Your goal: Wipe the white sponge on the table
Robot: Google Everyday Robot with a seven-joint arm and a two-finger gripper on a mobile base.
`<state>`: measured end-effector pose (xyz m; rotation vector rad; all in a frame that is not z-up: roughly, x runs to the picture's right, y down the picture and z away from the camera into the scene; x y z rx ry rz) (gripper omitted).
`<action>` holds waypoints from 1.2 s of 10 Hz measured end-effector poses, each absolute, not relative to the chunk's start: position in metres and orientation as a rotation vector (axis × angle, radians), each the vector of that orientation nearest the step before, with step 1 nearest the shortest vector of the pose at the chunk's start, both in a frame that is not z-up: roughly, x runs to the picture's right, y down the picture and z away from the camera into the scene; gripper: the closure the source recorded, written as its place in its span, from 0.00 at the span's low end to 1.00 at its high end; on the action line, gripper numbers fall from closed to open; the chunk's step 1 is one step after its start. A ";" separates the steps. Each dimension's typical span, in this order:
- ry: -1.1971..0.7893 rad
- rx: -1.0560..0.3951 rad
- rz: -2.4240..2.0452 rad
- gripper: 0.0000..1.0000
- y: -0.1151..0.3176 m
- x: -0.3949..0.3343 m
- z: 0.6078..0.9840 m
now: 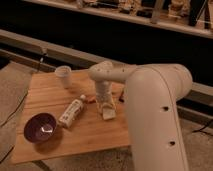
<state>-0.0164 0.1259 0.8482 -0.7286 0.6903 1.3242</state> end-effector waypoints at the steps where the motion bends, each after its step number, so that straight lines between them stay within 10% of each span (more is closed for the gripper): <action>1: 0.675 -0.731 1.308 1.00 0.122 -0.027 0.850; 12: 0.679 -0.849 1.213 1.00 0.174 -0.061 0.798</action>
